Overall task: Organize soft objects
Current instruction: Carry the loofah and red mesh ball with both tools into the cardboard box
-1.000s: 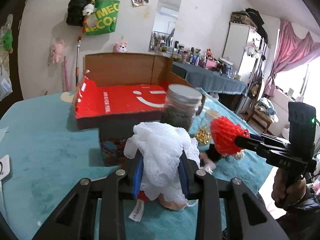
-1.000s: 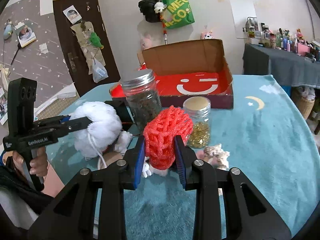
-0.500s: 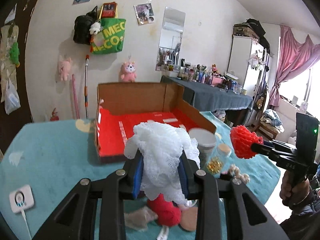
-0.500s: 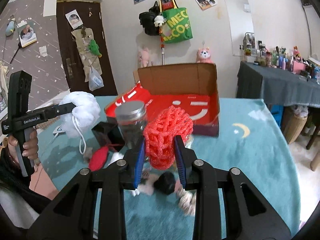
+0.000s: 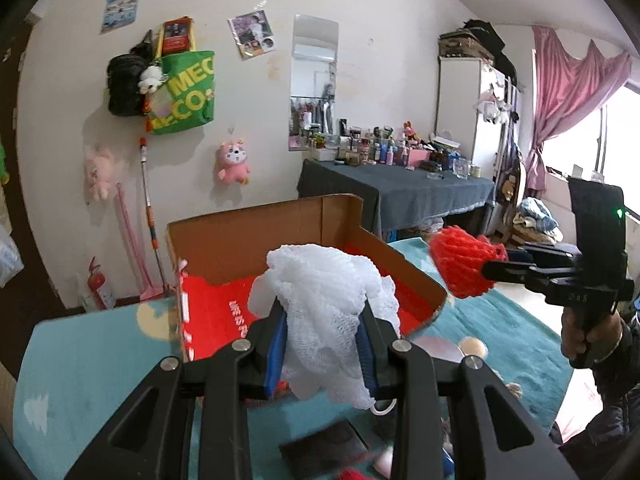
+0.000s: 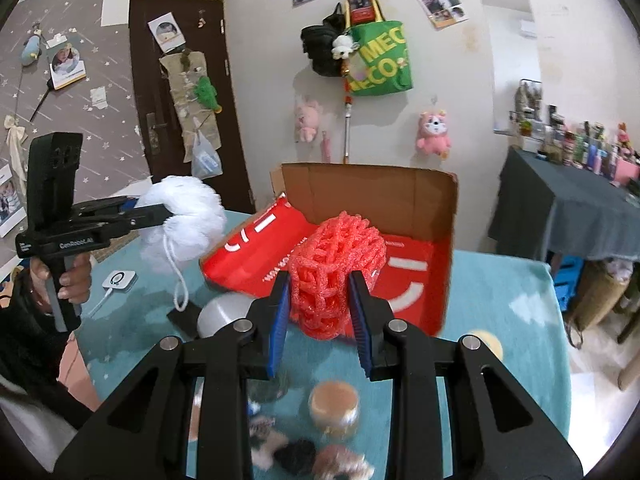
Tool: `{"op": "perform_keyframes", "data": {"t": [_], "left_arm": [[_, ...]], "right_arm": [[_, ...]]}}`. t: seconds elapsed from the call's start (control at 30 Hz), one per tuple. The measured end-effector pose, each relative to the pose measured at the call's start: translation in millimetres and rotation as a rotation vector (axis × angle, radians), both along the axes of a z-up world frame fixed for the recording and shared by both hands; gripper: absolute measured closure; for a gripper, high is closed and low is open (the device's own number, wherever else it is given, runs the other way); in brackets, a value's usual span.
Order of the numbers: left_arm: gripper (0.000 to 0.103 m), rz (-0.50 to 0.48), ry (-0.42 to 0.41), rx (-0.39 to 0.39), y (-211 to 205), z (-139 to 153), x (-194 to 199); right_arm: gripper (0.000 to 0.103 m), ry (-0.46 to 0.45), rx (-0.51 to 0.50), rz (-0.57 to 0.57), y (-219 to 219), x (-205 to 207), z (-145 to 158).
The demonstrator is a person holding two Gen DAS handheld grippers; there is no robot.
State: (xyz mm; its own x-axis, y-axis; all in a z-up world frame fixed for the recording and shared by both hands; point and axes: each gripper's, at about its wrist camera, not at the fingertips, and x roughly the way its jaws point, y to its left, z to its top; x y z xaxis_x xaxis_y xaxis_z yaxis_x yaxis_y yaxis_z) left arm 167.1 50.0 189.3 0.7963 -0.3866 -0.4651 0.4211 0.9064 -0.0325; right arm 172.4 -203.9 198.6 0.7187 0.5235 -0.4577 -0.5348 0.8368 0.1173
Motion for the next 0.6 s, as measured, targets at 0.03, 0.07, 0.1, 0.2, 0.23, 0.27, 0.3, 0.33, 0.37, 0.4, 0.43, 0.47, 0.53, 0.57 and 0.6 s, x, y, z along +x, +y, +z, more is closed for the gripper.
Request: {"op": "perform_keyframes", "data": {"t": [0.03,0.07,0.1,0.2,0.23,0.27,0.3,0.33,0.37,0.4,0.43,0.47,0.53,0.57,0.6], "left_arm": [[0.07,-0.007,0.007,0.002,-0.5,1.0,9.2],[0.07,-0.013,0.016,0.004,-1.8,0.9,18.6],[0.07,-0.022,0.028,0.01,-4.4,-0.6,27.2],[0.07,-0.024,0.061,0.038,-11.6,-7.3,58.9],[0.07,-0.028,0.077,0.05,-15.0,-11.4,73.1],[0.07,-0.031,0.087,0.056,-18.3,-15.4,82.7],[0.07,-0.033,0.095,0.061,-20.8,-16.9,91.0],[0.07,-0.034,0.11,0.07,-24.1,-21.0,102.5],[0.069,-0.029,0.124,0.081,-27.1,-25.6,115.2],[0.069,-0.018,0.136,0.087,-28.6,-29.9,126.3],[0.069,-0.009,0.151,0.091,-30.4,-34.3,137.2],[0.069,-0.005,0.177,0.092,-31.3,-40.0,149.4],[0.069,0.001,0.211,0.1,-33.3,-51.1,172.4],[0.069,0.01,0.222,0.104,-34.0,-56.2,181.6],[0.069,0.014,0.233,0.106,-34.4,-59.6,187.8]], "right_arm": [[0.076,0.004,-0.008,0.012,3.6,11.5,2.6],[0.076,0.005,-0.013,0.016,5.5,17.7,3.7],[0.076,0.014,-0.024,0.025,9.0,30.0,5.3],[0.076,0.046,-0.034,0.044,16.5,59.3,5.5],[0.076,0.065,-0.043,0.049,20.3,73.4,4.2],[0.076,0.081,-0.05,0.05,22.9,85.0,2.7],[0.076,0.108,-0.06,0.051,27.1,101.4,-0.8],[0.076,0.126,-0.07,0.044,30.4,115.2,-4.3],[0.076,0.145,-0.083,0.042,34.4,127.5,-8.2],[0.076,0.159,-0.096,0.036,37.9,138.5,-12.1],[0.076,0.174,-0.112,0.026,42.0,152.6,-17.0],[0.076,0.199,-0.124,0.022,46.6,167.3,-22.7],[0.076,0.236,-0.144,0.012,54.6,190.9,-31.3],[0.076,0.254,-0.161,0.014,59.5,201.9,-36.4],[0.076,0.267,-0.181,0.009,64.0,211.9,-41.0]]}}
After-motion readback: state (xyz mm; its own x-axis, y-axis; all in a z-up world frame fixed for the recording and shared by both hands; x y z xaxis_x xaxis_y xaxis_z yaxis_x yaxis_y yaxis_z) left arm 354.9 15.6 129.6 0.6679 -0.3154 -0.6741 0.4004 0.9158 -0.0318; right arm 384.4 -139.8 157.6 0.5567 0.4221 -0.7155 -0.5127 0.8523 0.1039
